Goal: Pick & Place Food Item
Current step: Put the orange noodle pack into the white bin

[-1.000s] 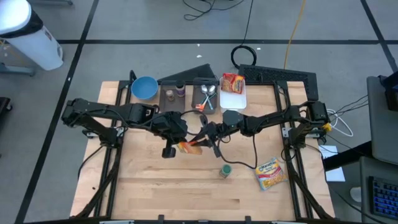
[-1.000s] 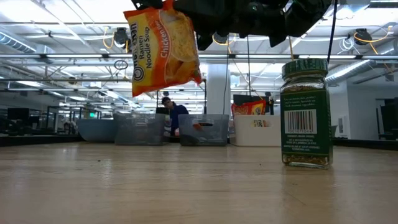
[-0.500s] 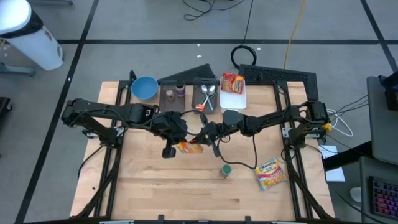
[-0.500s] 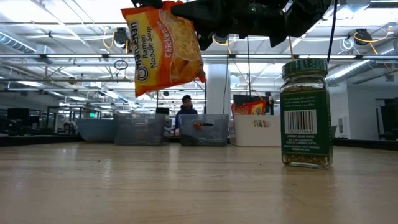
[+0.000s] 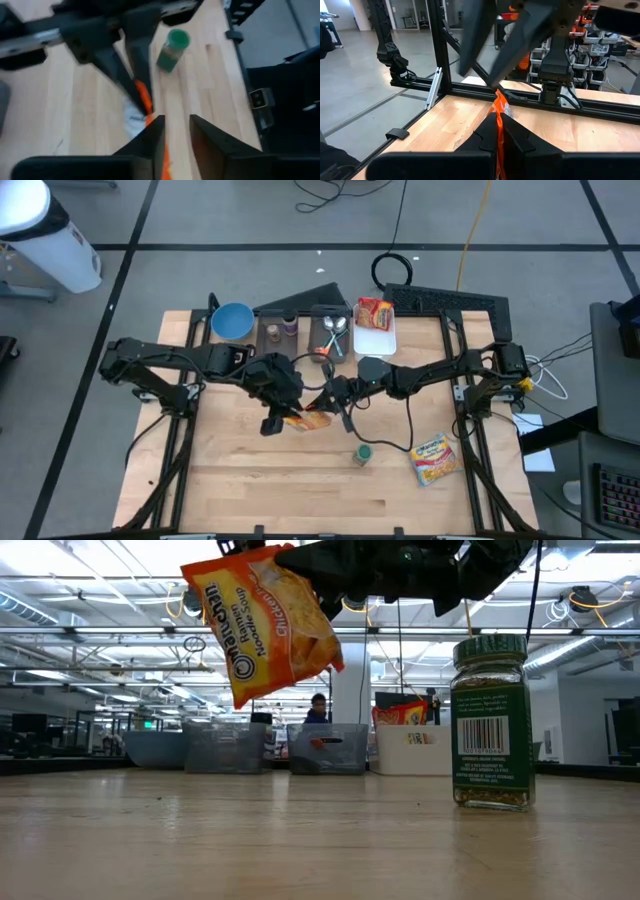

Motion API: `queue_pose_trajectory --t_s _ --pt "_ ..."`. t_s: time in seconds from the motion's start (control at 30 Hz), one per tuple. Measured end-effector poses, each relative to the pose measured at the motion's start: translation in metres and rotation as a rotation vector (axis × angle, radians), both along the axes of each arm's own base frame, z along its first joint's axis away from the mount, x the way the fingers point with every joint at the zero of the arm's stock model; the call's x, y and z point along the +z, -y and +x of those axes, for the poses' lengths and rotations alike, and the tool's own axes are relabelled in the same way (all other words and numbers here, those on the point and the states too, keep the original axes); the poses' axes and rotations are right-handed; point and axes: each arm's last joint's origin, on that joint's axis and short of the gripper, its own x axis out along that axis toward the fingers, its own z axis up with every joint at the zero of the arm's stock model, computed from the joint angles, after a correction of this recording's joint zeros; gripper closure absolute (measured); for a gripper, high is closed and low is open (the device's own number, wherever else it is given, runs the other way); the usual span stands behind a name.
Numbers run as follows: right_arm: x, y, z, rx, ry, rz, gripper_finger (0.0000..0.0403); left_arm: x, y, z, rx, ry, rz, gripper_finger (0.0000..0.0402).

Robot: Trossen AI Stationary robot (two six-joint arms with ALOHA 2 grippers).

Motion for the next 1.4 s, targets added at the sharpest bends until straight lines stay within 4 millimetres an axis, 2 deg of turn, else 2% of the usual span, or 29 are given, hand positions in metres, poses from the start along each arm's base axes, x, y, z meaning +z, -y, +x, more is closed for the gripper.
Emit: queue_pose_trajectory --t_s 0.17,0.3,0.57,0.7,0.83,0.93,1.07,1.4 --pt "0.000 0.000 0.000 0.000 -0.004 0.000 0.0403 0.003 0.001 0.000 -0.048 0.033 -0.002 0.0255" --pt "0.006 0.002 -0.005 -0.006 -0.019 -0.024 0.0403 0.013 -0.002 -0.011 -0.054 0.076 0.041 0.0227" --pt "0.043 0.008 -0.034 -0.136 -0.023 -0.145 0.0403 0.047 -0.010 -0.049 0.044 0.227 0.199 0.0211" --pt "0.064 0.013 -0.054 -0.208 -0.011 -0.206 0.0403 0.048 -0.012 -0.061 0.050 0.314 0.206 0.0209" --pt "0.086 0.025 -0.077 -0.268 0.025 -0.226 0.0403 0.032 -0.013 -0.070 0.055 0.376 0.196 0.0209" --pt "0.098 0.035 -0.091 -0.311 0.050 -0.234 0.0403 0.011 -0.013 -0.076 0.066 0.400 0.182 0.0208" --pt "0.105 0.050 -0.109 -0.390 0.075 -0.241 0.0403 -0.015 -0.014 -0.080 0.090 0.452 0.150 0.0208" --pt "0.072 0.097 -0.149 -0.680 0.068 -0.252 0.0403 -0.055 -0.012 -0.084 0.055 0.582 0.087 0.0210"
